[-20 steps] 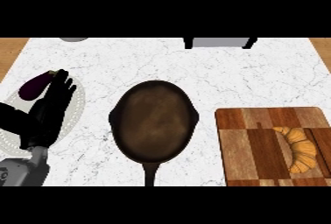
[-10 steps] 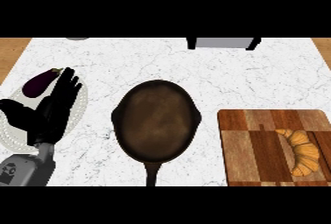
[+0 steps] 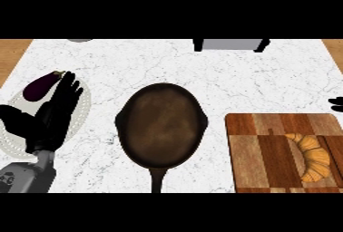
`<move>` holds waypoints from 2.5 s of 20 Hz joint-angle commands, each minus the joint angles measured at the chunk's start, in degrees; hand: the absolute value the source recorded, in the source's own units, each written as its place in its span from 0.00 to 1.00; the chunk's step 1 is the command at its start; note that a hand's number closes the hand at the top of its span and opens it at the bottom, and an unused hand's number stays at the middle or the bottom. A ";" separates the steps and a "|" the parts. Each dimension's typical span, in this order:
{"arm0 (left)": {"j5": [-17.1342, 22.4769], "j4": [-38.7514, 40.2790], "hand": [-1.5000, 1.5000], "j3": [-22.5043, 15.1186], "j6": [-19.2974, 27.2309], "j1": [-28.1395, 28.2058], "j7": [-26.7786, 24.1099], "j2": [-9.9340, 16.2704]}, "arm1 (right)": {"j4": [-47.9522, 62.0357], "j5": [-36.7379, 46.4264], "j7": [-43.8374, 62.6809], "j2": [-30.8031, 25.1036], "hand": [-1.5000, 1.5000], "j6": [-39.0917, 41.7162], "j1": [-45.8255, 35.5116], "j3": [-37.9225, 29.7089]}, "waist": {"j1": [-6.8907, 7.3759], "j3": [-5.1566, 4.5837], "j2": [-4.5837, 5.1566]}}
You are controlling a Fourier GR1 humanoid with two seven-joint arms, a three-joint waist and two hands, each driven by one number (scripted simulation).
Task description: Pick the croissant from the cutting board and place it in the pan
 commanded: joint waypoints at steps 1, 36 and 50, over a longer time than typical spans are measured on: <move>-0.91 2.56 0.50 1.29 -0.62 -0.25 -2.27 -1.65 | -1.35 5.48 -0.94 -1.61 0.00 3.74 -1.46 1.62 | -0.71 -0.02 -0.06; -8.26 0.81 0.50 8.85 -7.36 0.10 2.13 -7.69 | -15.90 35.19 14.92 21.17 0.00 4.60 6.65 -2.88 | -0.90 0.01 -0.13; -11.70 -0.89 0.50 10.02 -9.28 0.83 4.00 -10.70 | -6.73 44.03 9.93 30.10 0.00 -0.90 7.25 -4.81 | -1.03 0.02 -0.16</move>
